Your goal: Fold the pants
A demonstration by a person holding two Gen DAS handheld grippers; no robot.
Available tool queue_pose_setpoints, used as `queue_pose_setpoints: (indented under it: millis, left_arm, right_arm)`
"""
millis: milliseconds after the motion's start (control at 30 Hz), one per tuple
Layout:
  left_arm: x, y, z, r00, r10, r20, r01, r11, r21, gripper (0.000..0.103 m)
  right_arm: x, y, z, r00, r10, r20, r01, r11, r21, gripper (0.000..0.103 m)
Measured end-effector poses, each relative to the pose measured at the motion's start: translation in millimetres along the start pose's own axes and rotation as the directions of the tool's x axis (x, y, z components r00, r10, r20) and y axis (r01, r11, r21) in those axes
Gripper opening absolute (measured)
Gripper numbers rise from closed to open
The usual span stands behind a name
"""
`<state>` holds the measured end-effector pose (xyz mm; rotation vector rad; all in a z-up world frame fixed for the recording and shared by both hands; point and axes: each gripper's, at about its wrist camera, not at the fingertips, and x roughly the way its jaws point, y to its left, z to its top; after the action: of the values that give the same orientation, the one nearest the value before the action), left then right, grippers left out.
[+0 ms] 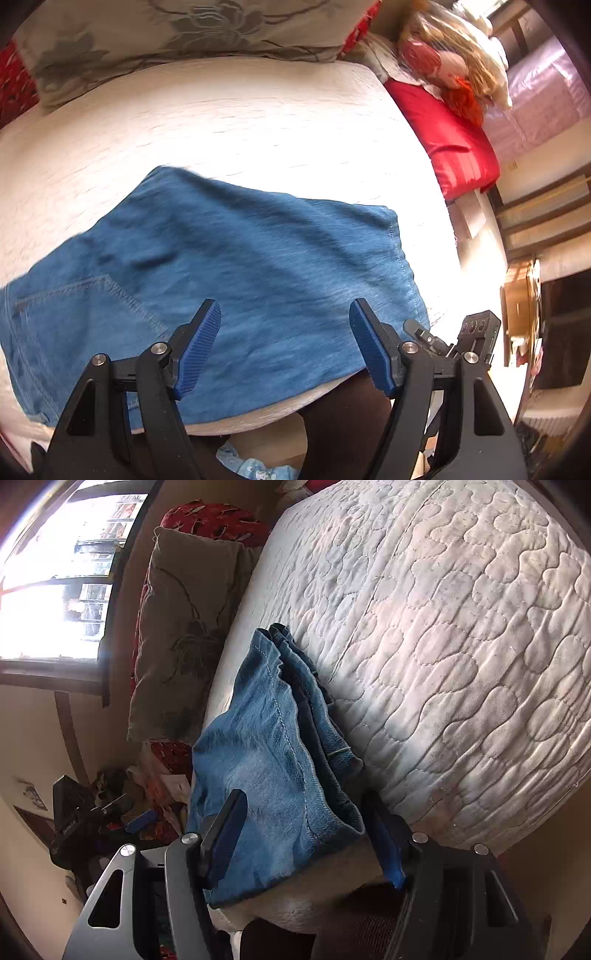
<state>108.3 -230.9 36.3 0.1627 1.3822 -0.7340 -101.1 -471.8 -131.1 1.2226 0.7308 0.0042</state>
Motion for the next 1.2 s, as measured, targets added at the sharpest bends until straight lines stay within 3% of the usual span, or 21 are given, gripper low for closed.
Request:
queue_pose_setpoints:
  millis: [133,267,433,533,600,733,867,967,1033,1100,1133,1167,1200]
  left_arm:
    - [45,-58,49,0.995,0.029,-0.094,-0.017,0.992,0.126,0.072]
    - [97,-106,76,0.975,0.062,-0.214,0.000,0.961,0.275,0.072]
    - [143,-148,86,0.948,0.182,-0.261,-0.024,0.859,0.511,0.072]
    - [162,-154,90,0.928,0.201,-0.314,0.023,0.810,0.586,0.072]
    - [176,-154,92,0.913,0.234,-0.334,0.032,0.776,0.630,0.072]
    - [199,-154,91,0.883,0.292,-0.367,0.054,0.714,0.698,0.072]
    - [201,-160,92,0.889,0.305,-0.342,0.060,0.662,0.747,0.075]
    - [202,-166,92,0.893,0.316,-0.320,0.049,0.638,0.768,0.076]
    - [203,-173,88,0.897,0.319,-0.306,0.045,0.622,0.782,0.073]
    - [201,-188,76,0.903,0.298,-0.308,0.065,0.615,0.786,0.049]
    - [198,-190,73,0.908,0.291,-0.300,0.065,0.611,0.789,0.044]
    - [196,-195,66,0.914,0.284,-0.289,0.064,0.603,0.795,0.034]
    - [196,-196,63,0.917,0.284,-0.278,0.055,0.602,0.797,0.033]
  right_arm:
    - [9,-4,-4,1.000,0.008,0.024,-0.008,1.000,-0.020,0.070]
    - [7,-18,-7,0.995,0.091,0.033,-0.091,0.996,-0.007,0.071]
    - [8,-24,-7,0.991,0.131,0.024,-0.130,0.991,-0.011,0.074]
    - [12,-16,-9,0.992,0.127,0.021,-0.126,0.991,-0.055,0.087]
    - [17,-4,-9,0.994,0.108,0.001,-0.107,0.989,-0.106,0.103]
    - [27,9,-8,0.999,0.034,-0.033,-0.039,0.987,-0.154,0.103]
    - [24,-9,-4,0.992,0.120,-0.022,-0.121,0.992,-0.036,0.103]
    - [21,-23,-2,0.982,0.189,-0.004,-0.189,0.980,0.062,0.103]
    - [19,-31,-3,0.974,0.224,0.026,-0.226,0.966,0.125,0.102]
    - [16,-35,-4,0.972,0.228,0.048,-0.233,0.958,0.169,0.093]
    - [14,-37,-6,0.974,0.221,0.053,-0.227,0.957,0.181,0.089]
    - [13,-40,-7,0.975,0.212,0.059,-0.219,0.957,0.190,0.078]
    - [11,-45,-8,0.979,0.196,0.060,-0.204,0.959,0.197,0.062]
